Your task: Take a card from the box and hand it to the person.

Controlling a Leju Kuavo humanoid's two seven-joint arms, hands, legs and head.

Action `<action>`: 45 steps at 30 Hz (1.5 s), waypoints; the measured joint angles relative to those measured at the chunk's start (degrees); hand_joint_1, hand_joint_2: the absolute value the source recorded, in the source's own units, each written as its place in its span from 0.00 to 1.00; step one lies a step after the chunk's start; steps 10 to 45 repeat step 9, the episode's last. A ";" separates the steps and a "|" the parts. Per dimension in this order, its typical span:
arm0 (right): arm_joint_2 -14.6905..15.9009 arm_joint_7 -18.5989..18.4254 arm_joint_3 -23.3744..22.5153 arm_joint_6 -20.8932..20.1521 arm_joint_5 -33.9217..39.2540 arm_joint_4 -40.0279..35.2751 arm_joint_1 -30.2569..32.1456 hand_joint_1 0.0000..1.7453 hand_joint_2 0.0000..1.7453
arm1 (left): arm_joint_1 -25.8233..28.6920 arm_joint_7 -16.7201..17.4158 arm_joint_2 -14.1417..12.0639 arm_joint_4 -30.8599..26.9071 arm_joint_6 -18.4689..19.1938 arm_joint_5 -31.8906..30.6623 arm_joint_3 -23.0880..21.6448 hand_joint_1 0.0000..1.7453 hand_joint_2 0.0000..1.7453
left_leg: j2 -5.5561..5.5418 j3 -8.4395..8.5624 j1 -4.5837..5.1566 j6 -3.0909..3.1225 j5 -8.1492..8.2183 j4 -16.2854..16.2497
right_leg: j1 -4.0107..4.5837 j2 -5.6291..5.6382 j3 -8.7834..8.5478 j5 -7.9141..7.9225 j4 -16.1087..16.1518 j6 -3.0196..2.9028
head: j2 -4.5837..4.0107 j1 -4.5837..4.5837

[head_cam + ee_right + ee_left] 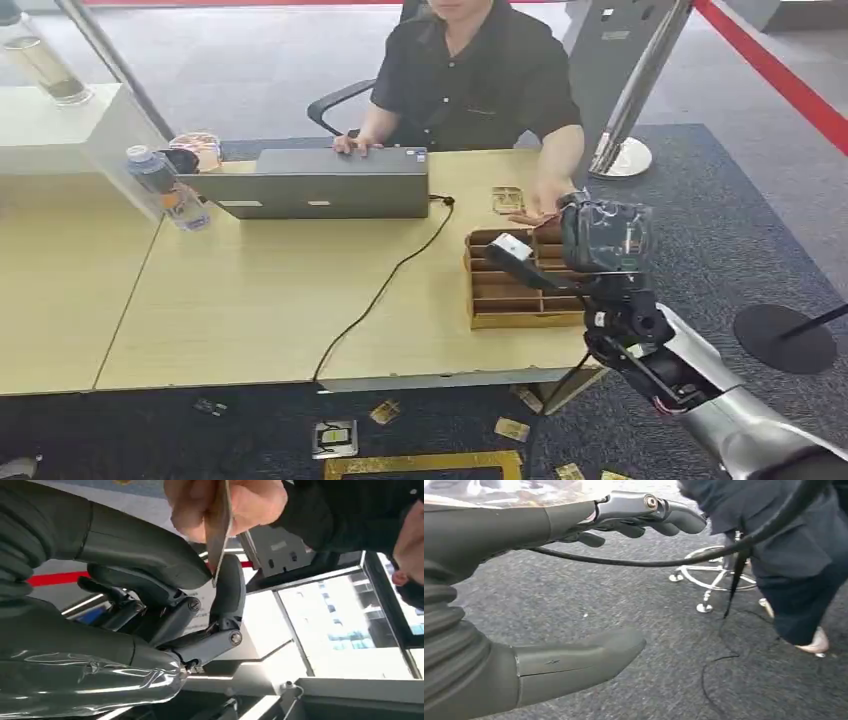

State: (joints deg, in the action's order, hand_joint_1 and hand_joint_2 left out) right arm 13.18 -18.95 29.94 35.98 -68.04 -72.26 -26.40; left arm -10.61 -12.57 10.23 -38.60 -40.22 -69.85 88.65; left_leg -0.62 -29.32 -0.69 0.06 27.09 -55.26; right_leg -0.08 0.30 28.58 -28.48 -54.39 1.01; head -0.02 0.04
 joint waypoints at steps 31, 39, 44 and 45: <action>-0.77 -2.85 0.92 -0.79 -1.22 5.12 -1.04 0.00 1.00 | 0.10 2.36 0.13 0.00 0.00 0.13 0.00 0.00 1.00 | 0.00 0.02 0.01 0.00 0.00 -0.01 | -0.01 0.01 0.01 0.00 0.01 0.00 | 0.00 -0.04; -0.77 -2.85 0.92 -0.79 -1.22 5.12 -1.04 0.00 1.00 | 0.10 2.36 0.13 0.00 0.00 0.13 0.00 0.00 1.00 | 0.00 0.02 0.01 0.00 0.00 -0.01 | -0.01 0.01 0.01 0.00 0.01 0.00 | 0.00 -0.04; -0.77 -2.85 0.92 -0.79 -1.22 5.12 -1.04 0.00 1.00 | 0.10 2.36 0.13 0.00 0.00 0.13 0.00 0.00 1.00 | 0.00 0.02 0.01 0.00 0.00 -0.01 | -0.01 0.01 0.01 0.00 0.01 0.00 | 0.00 -0.04; -0.77 -2.85 0.92 -0.79 -1.22 5.12 -1.04 0.00 1.00 | 0.10 2.36 0.13 0.00 0.00 0.13 0.00 0.00 1.00 | 0.00 0.02 0.01 0.00 0.00 -0.01 | -0.01 0.01 0.01 0.00 0.01 0.00 | 0.00 -0.04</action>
